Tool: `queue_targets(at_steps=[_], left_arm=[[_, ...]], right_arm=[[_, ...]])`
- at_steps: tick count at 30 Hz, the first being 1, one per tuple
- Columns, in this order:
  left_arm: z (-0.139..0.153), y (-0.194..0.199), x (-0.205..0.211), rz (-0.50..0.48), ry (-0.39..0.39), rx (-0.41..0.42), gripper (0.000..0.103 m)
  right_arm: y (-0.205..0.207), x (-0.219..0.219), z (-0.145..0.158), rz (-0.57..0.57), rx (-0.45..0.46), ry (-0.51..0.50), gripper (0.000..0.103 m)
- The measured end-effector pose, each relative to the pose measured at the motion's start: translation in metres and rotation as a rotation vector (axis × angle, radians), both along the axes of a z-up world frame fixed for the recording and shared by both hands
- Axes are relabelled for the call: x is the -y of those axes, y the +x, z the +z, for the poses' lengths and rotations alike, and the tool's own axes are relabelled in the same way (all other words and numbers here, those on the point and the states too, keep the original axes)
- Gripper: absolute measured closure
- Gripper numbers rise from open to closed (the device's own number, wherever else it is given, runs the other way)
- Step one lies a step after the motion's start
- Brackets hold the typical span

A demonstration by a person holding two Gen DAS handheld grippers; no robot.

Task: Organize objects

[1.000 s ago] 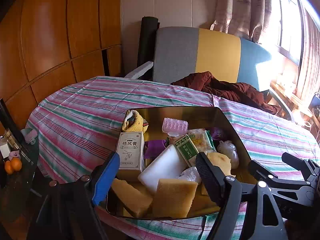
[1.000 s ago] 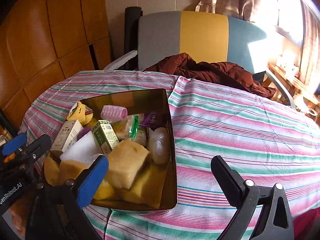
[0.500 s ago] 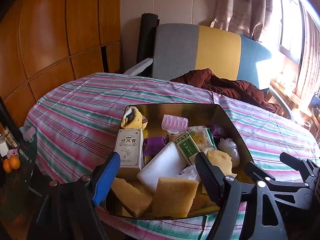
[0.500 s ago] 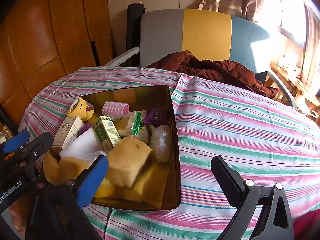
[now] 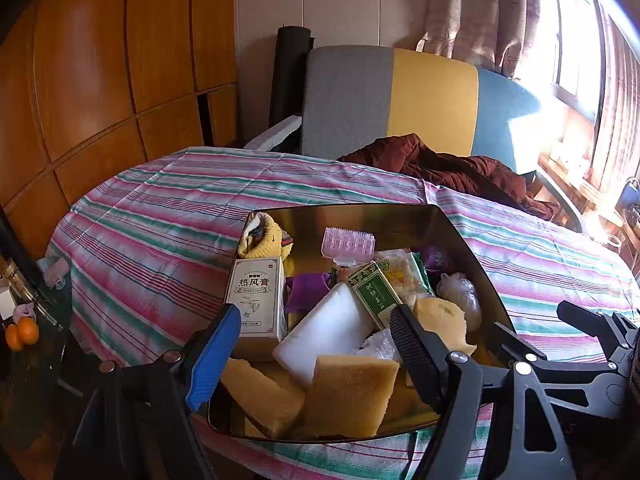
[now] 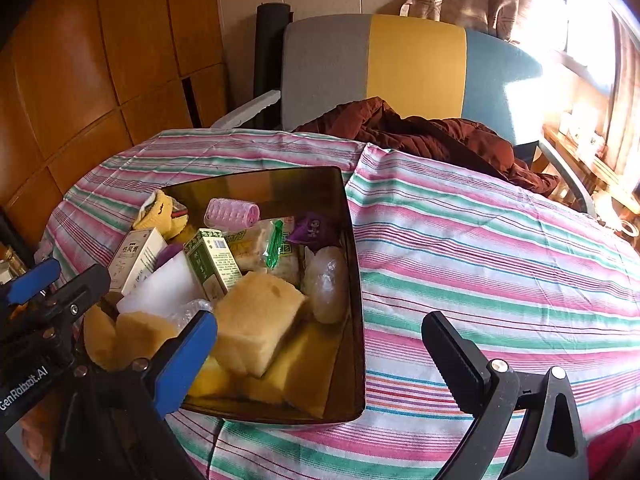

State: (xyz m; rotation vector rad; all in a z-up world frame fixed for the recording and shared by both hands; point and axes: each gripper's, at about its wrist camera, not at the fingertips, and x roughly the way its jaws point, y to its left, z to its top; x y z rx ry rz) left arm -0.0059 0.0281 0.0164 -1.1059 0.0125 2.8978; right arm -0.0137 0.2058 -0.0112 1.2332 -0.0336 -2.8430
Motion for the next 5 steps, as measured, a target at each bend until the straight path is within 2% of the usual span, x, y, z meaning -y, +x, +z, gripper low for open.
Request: queue_targets(at_steps=[5], left_arm=[[-0.0011, -0.0017, 0.001, 0.0, 0.0, 0.007, 0.026]], right_arm=[[0.0002, 0.0003, -0.0013, 0.003, 0.003, 0.0, 0.0]])
